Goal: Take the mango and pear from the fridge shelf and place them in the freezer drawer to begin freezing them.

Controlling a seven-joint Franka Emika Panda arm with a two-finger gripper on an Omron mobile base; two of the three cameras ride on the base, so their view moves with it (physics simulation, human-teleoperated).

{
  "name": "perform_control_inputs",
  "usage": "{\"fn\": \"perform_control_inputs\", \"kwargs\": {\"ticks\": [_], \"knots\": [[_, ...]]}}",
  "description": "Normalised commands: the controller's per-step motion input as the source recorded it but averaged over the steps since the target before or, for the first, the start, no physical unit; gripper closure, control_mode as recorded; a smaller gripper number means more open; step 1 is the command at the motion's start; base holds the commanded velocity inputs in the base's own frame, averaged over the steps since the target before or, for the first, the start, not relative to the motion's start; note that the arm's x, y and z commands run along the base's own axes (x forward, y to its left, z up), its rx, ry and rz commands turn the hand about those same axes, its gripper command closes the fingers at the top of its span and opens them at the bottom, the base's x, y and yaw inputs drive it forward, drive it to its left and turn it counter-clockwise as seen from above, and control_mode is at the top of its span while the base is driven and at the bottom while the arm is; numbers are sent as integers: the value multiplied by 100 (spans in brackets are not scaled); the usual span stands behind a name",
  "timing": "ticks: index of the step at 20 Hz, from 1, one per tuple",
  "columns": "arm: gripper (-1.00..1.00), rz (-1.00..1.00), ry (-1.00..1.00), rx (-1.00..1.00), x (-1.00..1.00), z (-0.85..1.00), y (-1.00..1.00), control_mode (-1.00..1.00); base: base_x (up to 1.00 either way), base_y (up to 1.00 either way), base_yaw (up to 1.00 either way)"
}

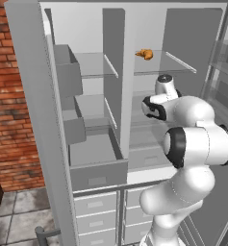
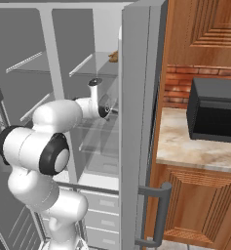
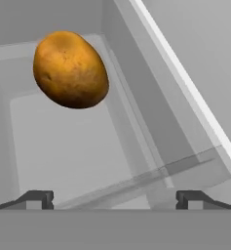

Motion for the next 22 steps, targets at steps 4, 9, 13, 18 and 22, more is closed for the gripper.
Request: {"fn": "perform_control_inputs", "kwargs": {"ticks": [4,9,13,18,22], "knots": [[-100,0,0,0,38,-12,-5,-100,0,0,0],[-100,0,-2,0,45,-19,-5,-100,0,0,0],[-100,0,-1,0,41,-13,-7,-100,0,0,0],[-100,1,0,0,40,-5,-7,-100,0,0,0],[-100,0,0,0,43,-1,-1,-100,0,0,0]]}}
